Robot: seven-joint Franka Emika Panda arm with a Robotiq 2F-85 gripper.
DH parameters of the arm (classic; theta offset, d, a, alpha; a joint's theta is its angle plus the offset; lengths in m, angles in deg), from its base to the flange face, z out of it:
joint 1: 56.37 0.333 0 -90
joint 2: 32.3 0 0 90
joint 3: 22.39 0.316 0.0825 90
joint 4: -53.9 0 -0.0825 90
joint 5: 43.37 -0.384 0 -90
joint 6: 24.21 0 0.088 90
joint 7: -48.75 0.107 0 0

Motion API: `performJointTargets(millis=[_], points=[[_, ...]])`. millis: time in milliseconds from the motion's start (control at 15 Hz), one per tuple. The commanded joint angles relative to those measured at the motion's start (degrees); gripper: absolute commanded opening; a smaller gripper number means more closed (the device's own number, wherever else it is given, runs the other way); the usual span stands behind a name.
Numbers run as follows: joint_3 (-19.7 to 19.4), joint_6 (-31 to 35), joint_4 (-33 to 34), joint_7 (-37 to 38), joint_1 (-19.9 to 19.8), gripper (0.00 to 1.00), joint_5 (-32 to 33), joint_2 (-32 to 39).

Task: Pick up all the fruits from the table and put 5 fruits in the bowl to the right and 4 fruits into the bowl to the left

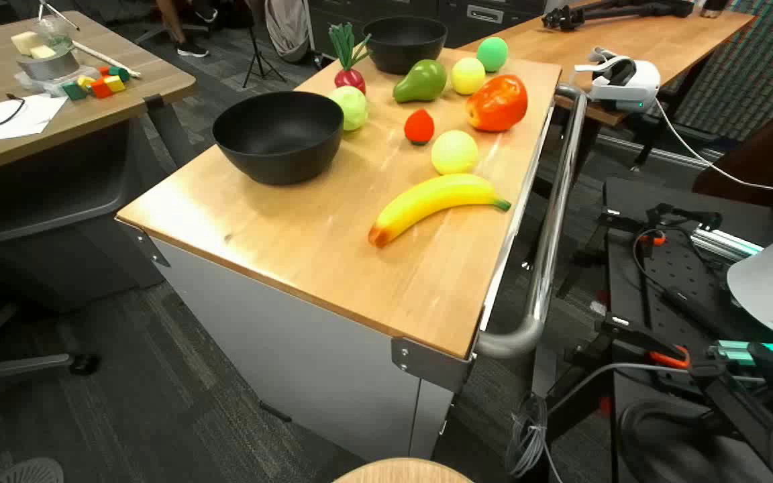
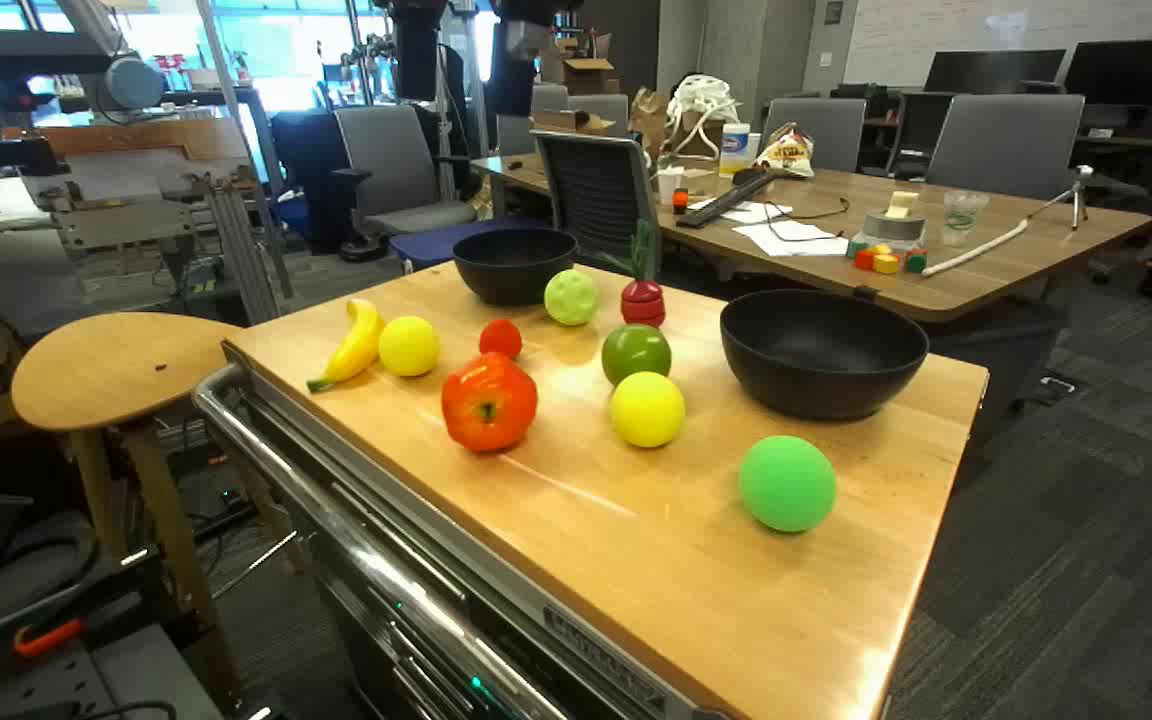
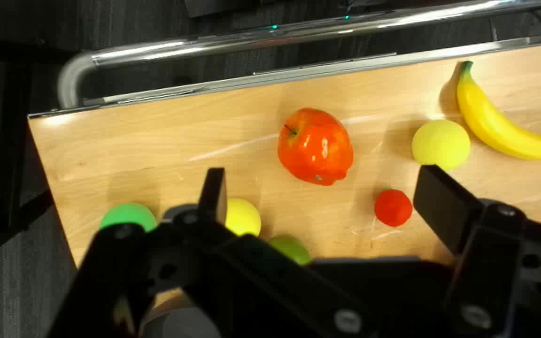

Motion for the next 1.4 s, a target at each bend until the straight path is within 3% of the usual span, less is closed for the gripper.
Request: performJointTargets(millis=[0,333,400,600,733,800,867,1133,1333], points=[[0.3,-0.1,0.4,-0.1,-0.4,1.00,-0.1,0.1],[0.3,-0.1,0.7,-0.1,-0.4,1.00,-0.1,-0.2],[-0.8,-3.2,1.8,-8.5,0.5,1.00,-0.8,0.2],[-0.4,1.1,-1.2,-15.8,1.4,1.00,-1.4,-1.0],[2.3,10.3,-8.7,-13.2,1.7,1.00,3.6,-4.7],[2.5,14.9,-10.2,-12.1,2.0,1.00,2.6,-4.7],[1.3,8.0,-4.8,-13.5,1.4,1.00,1.4,-1.1],[1.4,9.2,-6.1,-13.3,1.6,1.00,1.4,-0.9],[1.4,15.4,-9.4,-13.6,1.7,1.00,1.8,-0.3]])
